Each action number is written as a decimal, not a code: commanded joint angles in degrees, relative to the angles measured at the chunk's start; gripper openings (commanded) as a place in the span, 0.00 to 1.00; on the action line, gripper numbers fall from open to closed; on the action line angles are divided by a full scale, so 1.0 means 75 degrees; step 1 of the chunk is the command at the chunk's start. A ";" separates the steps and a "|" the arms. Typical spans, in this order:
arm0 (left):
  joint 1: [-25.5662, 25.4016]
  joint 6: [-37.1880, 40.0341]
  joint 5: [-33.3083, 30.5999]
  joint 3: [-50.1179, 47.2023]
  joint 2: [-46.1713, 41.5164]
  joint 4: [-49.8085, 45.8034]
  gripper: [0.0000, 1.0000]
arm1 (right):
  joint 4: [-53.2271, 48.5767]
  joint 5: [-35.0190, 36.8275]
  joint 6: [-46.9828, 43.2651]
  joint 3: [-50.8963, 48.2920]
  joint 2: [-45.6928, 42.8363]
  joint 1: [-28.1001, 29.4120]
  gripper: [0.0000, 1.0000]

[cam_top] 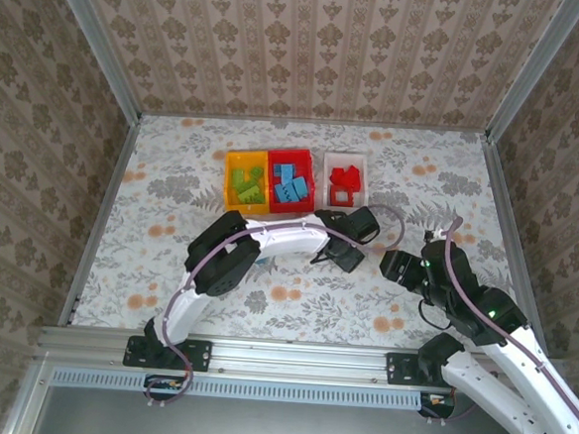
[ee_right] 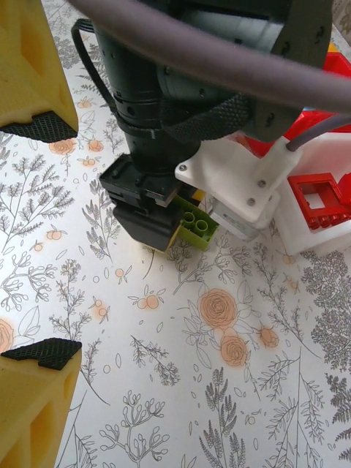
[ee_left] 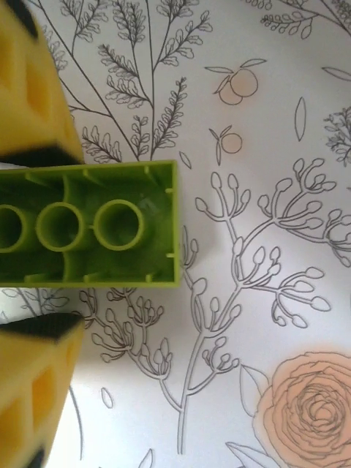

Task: Sort the legos into containers by color

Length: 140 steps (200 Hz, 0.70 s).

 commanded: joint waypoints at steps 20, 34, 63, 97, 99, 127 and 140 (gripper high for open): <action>0.0048 0.0033 -0.0278 0.0009 -0.0045 -0.0165 0.32 | -0.0060 -0.0066 0.0060 -0.0041 -0.0022 -0.0023 0.73; 0.0074 -0.0138 -0.0415 -0.0310 -0.0524 -0.0095 0.31 | -0.0049 -0.0114 -0.0026 0.0002 0.0001 -0.0019 0.72; 0.0390 -0.0888 -0.0718 -0.1386 -0.2242 0.0005 0.30 | 0.0399 -0.0560 -0.0372 0.0161 0.0290 0.0020 0.69; 0.1447 -0.1569 -0.0659 -0.2603 -0.4215 -0.0146 0.31 | 0.1734 -0.0646 -0.0459 0.0306 0.1442 0.0955 0.68; 0.1544 -0.1589 -0.0634 -0.2651 -0.4310 -0.0162 0.30 | 0.1815 -0.0622 -0.0468 0.0330 0.1548 0.1036 0.68; 0.2934 -0.1644 -0.0290 -0.2928 -0.4917 -0.0457 0.30 | 0.3063 -0.0282 -0.0689 0.1039 0.3019 0.2082 0.69; 0.3515 -0.1530 -0.0298 -0.2755 -0.4834 -0.0616 0.30 | 0.3499 -0.0236 -0.0800 0.1456 0.3704 0.2364 0.69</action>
